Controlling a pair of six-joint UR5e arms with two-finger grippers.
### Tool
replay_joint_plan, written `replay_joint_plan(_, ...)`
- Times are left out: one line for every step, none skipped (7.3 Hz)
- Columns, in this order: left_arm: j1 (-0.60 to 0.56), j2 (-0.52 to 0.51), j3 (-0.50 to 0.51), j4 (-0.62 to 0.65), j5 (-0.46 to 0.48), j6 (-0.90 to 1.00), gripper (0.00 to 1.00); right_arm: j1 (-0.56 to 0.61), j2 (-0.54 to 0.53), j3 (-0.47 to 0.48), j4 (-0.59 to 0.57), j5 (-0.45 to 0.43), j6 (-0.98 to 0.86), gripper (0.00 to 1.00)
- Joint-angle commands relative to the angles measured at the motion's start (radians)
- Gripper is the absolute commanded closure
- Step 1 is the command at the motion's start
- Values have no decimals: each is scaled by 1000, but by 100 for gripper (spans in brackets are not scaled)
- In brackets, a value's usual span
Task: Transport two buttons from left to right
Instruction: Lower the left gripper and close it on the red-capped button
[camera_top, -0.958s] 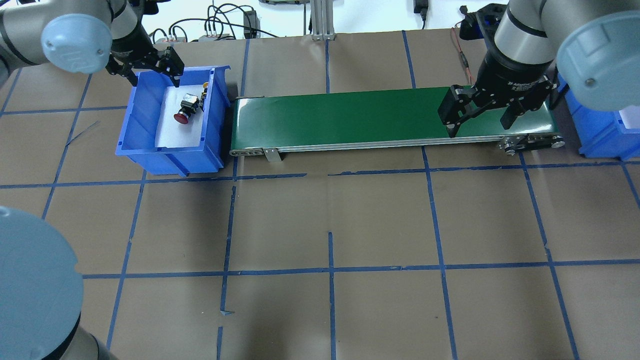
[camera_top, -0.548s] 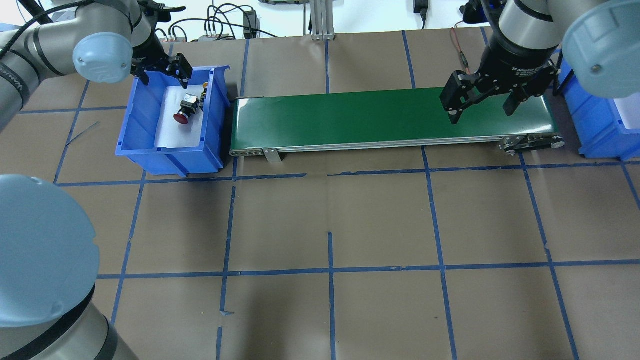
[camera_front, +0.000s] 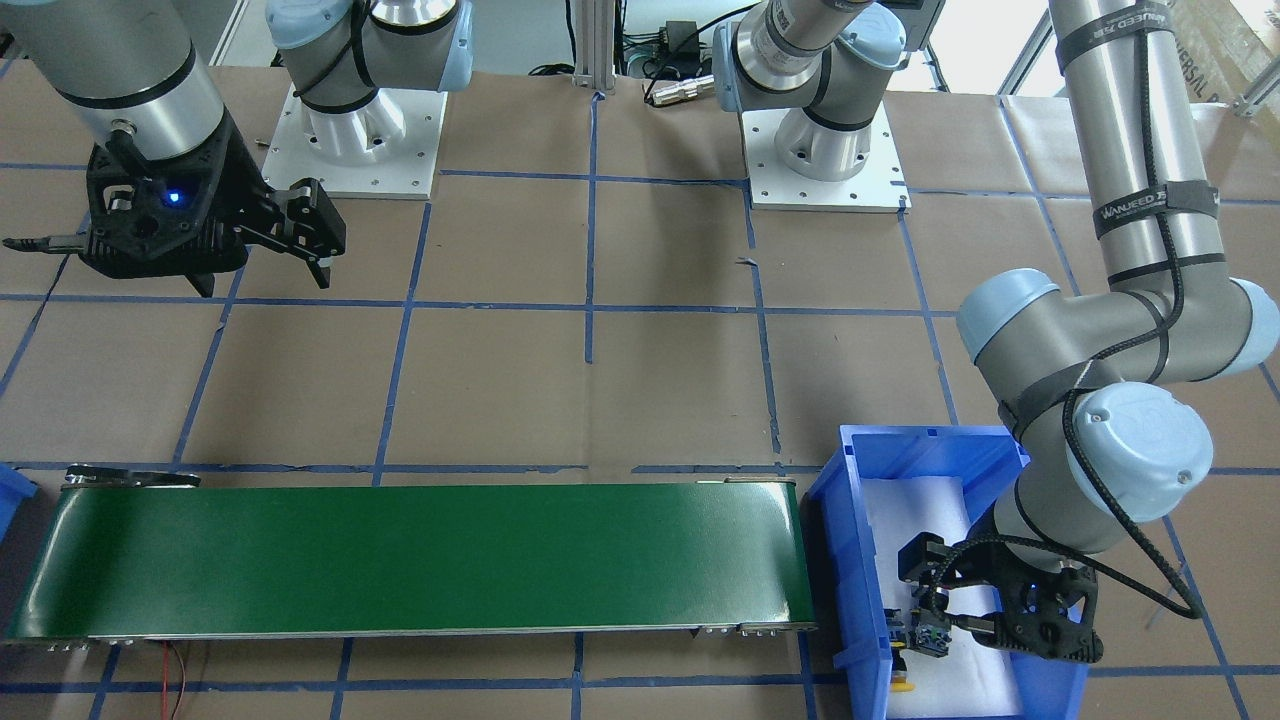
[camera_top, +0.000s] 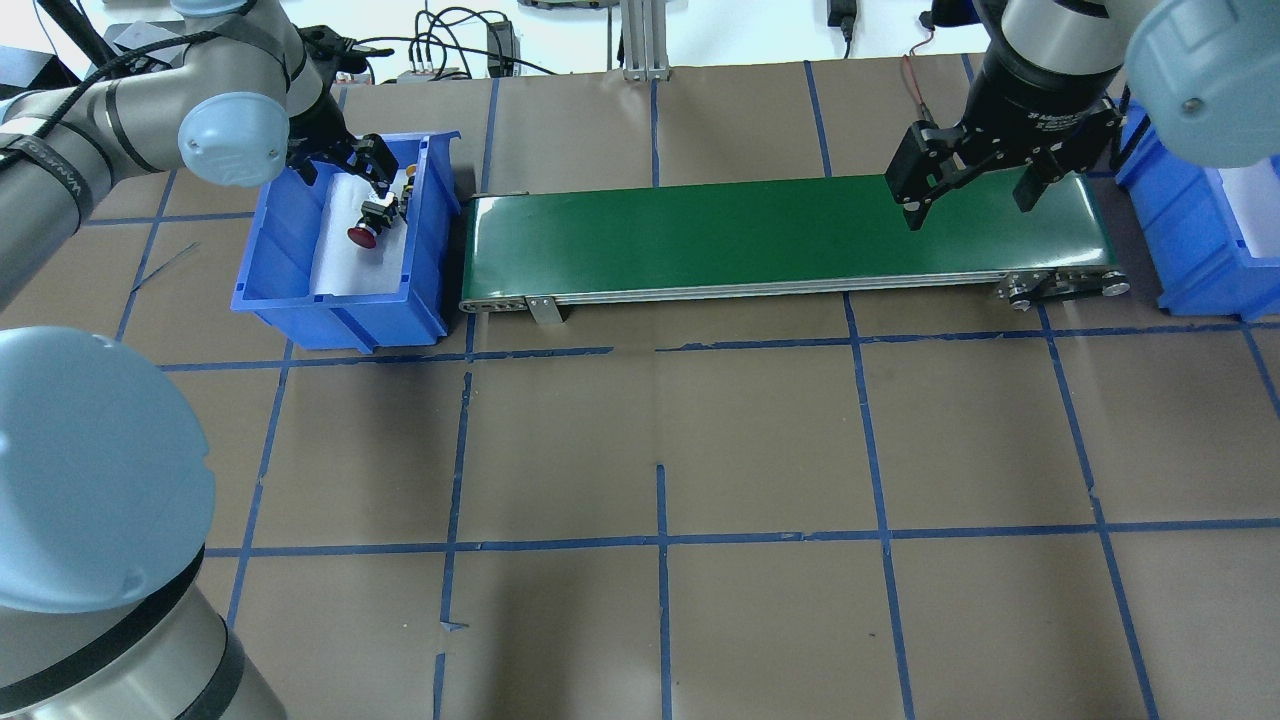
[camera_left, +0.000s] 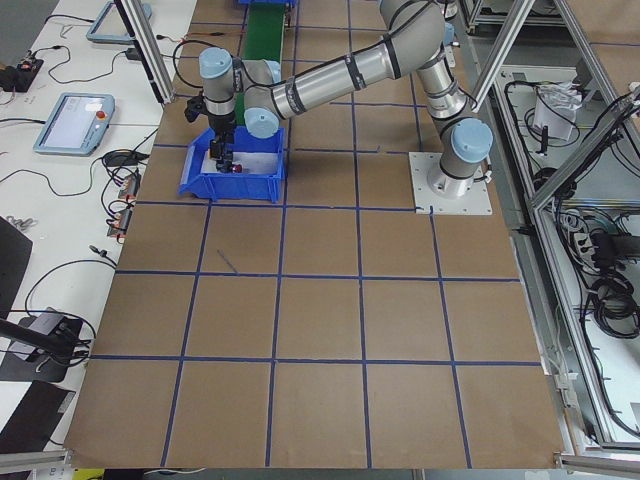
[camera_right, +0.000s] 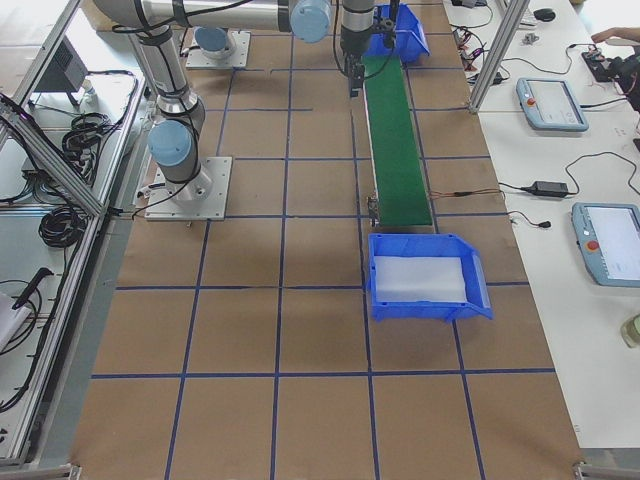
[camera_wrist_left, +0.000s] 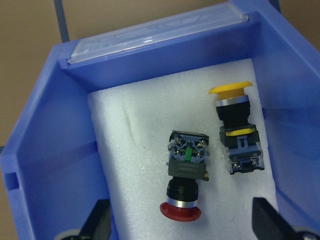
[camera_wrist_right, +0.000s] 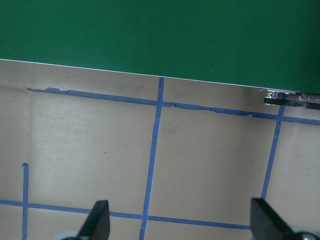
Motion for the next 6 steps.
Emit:
replay_joint_plan(5,-15,-3,0,-2,4,0,0,0,1,0,-1,1,0)
replay_joint_plan(2,-33,0,0,-3,1,0,0,0,1,0,-1,1,0)
replay_joint_plan(2,-39,8,-1,0,-10,0,0,-1,1,0,-1,1,0)
replay_joint_plan(5,-59,7,-1,6,-1,0,0,-1,2,2,-1,1,0)
replay_joint_plan(3,-67,7,-1,7,-1,0,0,-1,2,2,-1,1,0)
replay_joint_plan(3,-67,7,-1,7,-1,0,0,-1,2,2,-1,1,0)
